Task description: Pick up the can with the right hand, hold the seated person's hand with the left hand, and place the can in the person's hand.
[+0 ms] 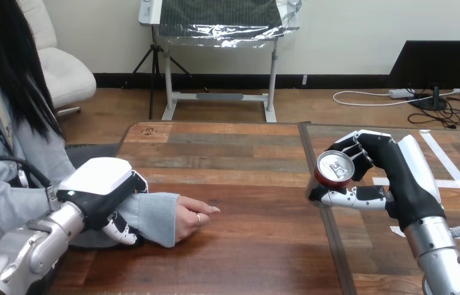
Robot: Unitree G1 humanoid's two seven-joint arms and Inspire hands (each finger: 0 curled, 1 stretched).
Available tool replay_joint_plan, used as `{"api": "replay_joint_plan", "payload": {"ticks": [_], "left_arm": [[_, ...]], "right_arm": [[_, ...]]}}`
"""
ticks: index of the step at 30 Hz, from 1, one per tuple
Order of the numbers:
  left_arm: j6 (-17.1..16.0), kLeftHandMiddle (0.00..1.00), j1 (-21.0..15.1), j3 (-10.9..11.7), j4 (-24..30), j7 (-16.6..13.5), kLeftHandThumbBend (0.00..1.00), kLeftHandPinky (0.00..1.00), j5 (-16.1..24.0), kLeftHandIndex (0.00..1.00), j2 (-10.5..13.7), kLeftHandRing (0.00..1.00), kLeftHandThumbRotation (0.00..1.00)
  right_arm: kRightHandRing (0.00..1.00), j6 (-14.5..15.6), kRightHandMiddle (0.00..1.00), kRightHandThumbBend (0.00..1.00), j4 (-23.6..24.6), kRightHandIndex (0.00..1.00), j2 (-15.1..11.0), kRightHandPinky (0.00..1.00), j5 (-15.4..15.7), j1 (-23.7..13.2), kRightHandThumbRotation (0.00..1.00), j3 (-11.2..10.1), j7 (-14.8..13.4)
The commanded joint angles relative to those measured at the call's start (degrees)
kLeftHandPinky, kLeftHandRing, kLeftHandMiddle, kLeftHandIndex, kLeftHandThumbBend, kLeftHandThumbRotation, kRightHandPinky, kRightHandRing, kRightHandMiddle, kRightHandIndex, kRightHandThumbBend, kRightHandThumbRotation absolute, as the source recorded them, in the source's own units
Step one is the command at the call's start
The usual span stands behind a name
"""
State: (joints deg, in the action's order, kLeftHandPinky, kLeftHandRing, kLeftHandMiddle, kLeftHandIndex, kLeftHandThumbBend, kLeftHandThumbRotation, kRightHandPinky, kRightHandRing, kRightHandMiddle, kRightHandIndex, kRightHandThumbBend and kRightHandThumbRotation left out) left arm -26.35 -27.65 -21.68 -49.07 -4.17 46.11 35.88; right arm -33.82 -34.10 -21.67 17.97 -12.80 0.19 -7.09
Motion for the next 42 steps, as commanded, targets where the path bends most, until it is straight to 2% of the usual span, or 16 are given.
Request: {"api": "replay_joint_plan", "payload": {"ticks": [1,11,16,19,31,42], "left_arm": [[-0.5,0.40,-2.6,-1.3,-1.5,-0.8,0.91,0.30,-0.1,0.44,-0.3,0.34,0.00],[-1.7,0.37,-2.7,-1.2,-1.7,-2.4,0.90,0.23,-0.8,0.41,-0.4,0.30,0.00],[-1.6,0.37,-2.4,-1.0,-0.8,-2.1,0.90,0.23,-1.2,0.41,-0.4,0.29,0.00],[-2.1,0.37,-2.4,-1.0,-0.6,-2.9,0.89,0.23,-1.1,0.41,-0.3,0.29,0.00],[-3.4,0.36,-2.1,-0.5,1.1,-3.3,0.88,0.22,-1.9,0.40,-0.1,0.29,0.00],[-3.8,0.35,-1.5,0.5,4.9,-2.7,0.87,0.20,-2.8,0.39,0.2,0.27,0.00]], "right_arm": [[0.42,0.1,0.49,0.82,4.0,0.50,0.5,0.38,-0.7,-3.5,0.00,-0.2,-0.1],[0.43,-0.2,0.50,0.82,3.5,0.51,1.1,0.38,-0.6,-4.2,0.00,0.4,0.0],[0.43,-0.4,0.50,0.81,3.3,0.51,1.4,0.39,-0.6,-4.4,0.00,0.6,0.1],[0.43,-0.6,0.50,0.81,3.0,0.51,1.5,0.39,-0.5,-4.7,0.00,0.8,0.3],[0.44,-1.1,0.50,0.80,1.3,0.51,2.2,0.39,-1.1,-5.7,0.00,1.3,0.8],[0.44,-0.7,0.51,0.80,0.2,0.51,2.8,0.39,-0.9,-6.7,0.00,2.0,0.7]]}}
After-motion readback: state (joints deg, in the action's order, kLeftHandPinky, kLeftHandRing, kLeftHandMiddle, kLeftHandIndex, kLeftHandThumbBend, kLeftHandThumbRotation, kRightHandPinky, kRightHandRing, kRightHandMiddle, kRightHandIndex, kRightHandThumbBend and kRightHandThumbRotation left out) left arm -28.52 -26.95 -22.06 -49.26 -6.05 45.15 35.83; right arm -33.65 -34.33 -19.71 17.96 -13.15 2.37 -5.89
